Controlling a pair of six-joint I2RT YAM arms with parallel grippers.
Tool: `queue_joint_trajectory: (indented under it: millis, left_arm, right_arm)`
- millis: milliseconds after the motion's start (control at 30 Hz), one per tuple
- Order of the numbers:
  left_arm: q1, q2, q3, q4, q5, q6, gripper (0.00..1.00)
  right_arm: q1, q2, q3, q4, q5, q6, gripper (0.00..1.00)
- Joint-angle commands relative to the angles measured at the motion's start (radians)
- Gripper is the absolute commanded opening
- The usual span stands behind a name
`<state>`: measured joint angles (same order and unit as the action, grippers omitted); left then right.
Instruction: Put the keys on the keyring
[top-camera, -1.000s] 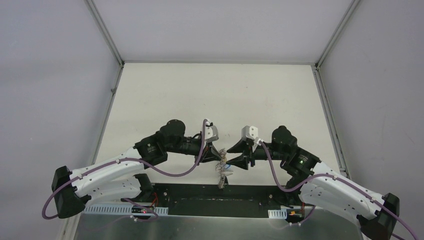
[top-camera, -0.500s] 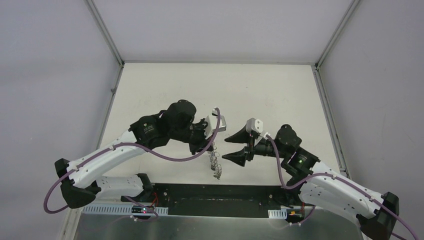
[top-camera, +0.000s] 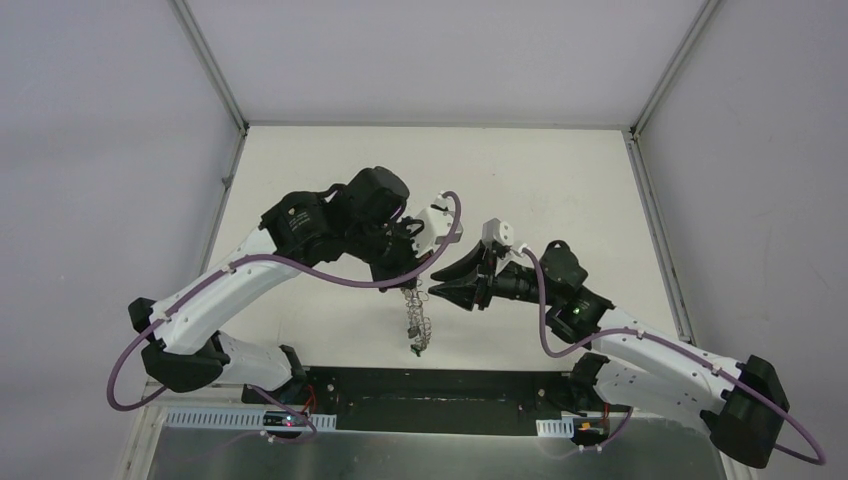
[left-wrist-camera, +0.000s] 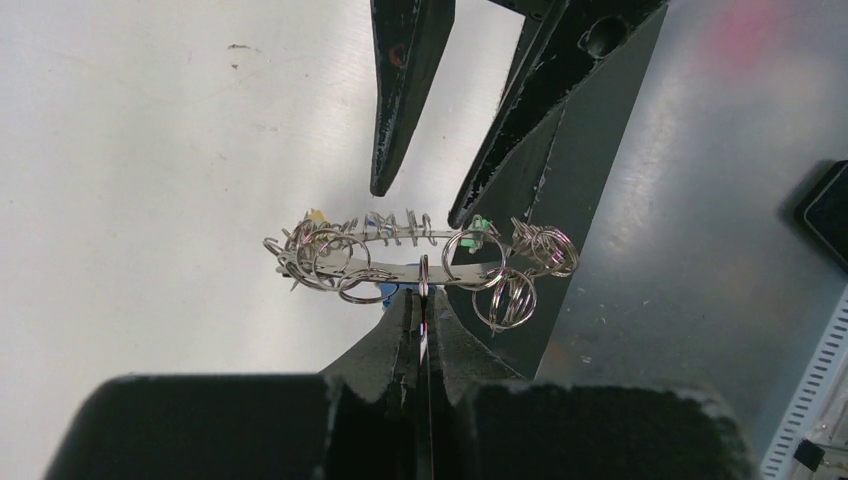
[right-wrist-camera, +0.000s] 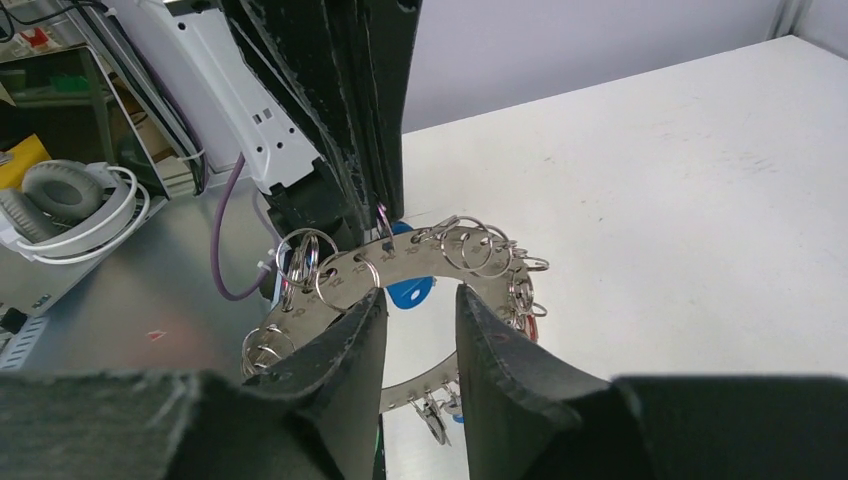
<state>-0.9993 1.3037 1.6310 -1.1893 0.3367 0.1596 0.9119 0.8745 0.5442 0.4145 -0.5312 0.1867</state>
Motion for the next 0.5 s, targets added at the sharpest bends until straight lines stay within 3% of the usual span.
queue_joint_trajectory:
  millis: [0,467]
  left_arm:
    - [0.007,0.038,0.121,-0.132,-0.030,-0.019,0.00]
    - [-0.001,0.095,0.182,-0.209,-0.028,-0.004,0.00]
  right_arm:
    - [0.011,0.030,0.050,0.135,-0.042,0.033,0.32]
    - [0.063,0.142,0.087,0.218,-0.085,0.038,0.26]
